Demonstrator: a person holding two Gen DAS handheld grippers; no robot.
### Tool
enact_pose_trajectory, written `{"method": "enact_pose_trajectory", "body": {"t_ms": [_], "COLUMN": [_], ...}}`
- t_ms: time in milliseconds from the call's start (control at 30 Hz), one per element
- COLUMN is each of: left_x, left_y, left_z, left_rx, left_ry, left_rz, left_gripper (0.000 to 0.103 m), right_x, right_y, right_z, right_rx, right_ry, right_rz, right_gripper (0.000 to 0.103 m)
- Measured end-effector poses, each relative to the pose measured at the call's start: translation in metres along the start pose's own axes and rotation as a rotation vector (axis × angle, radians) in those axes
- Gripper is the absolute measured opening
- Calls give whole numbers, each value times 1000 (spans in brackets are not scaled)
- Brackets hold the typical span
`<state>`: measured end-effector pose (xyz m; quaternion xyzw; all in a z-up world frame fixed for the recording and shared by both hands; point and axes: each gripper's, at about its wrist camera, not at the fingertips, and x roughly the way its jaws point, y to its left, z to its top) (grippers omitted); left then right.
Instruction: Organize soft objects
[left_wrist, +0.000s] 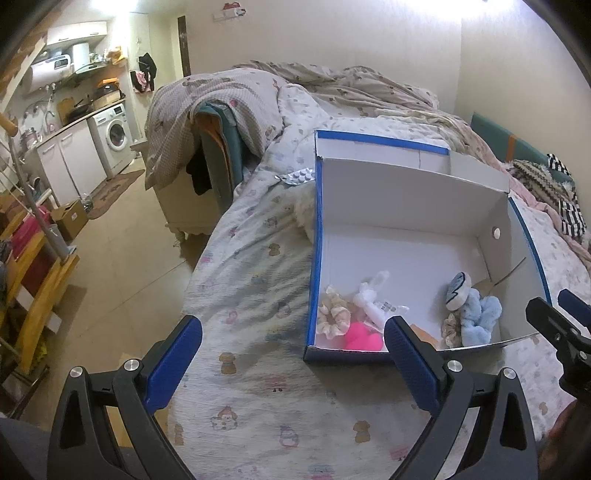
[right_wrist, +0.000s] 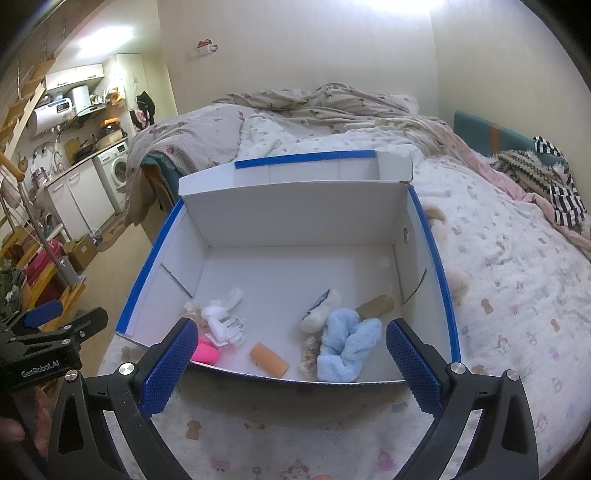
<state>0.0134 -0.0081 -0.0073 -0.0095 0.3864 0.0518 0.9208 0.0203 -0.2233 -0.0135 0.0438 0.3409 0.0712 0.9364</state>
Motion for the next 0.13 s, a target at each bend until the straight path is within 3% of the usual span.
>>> {"method": "enact_pose_trajectory", "body": {"t_ms": [133], "left_x": [2], "left_y": [1], "left_z": [0], "left_rx": [-2], "left_ry": [4], "left_rz": [7], "left_gripper": [99], "right_x": [0], "right_y": [0], "right_z": [0], "right_rx": [4], "right_ry": [0], "right_rz": [2], "right_gripper": [103]}}
